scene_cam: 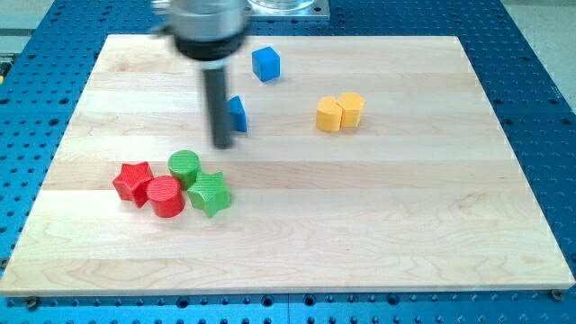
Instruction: Move the blue triangle into the blue cube
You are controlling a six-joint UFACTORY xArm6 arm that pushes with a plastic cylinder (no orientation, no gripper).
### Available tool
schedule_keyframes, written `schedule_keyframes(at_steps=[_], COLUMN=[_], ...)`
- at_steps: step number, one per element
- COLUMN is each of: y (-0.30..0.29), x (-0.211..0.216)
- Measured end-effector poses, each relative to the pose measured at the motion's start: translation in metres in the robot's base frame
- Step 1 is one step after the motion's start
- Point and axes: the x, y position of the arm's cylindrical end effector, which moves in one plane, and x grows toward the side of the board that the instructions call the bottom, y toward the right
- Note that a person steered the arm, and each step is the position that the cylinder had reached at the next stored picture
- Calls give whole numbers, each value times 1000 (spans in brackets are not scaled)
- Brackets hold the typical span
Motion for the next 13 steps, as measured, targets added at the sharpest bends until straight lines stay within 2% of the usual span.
schedule_keyframes(at_steps=[1, 3, 4, 5, 6, 7, 8, 9, 10, 11, 12, 13], y=[48, 87, 139, 213, 229, 167, 205, 157, 151, 146, 114, 56], x=[-42, -20, -20, -30, -61, -72, -61, -46, -48, -62, -73, -36])
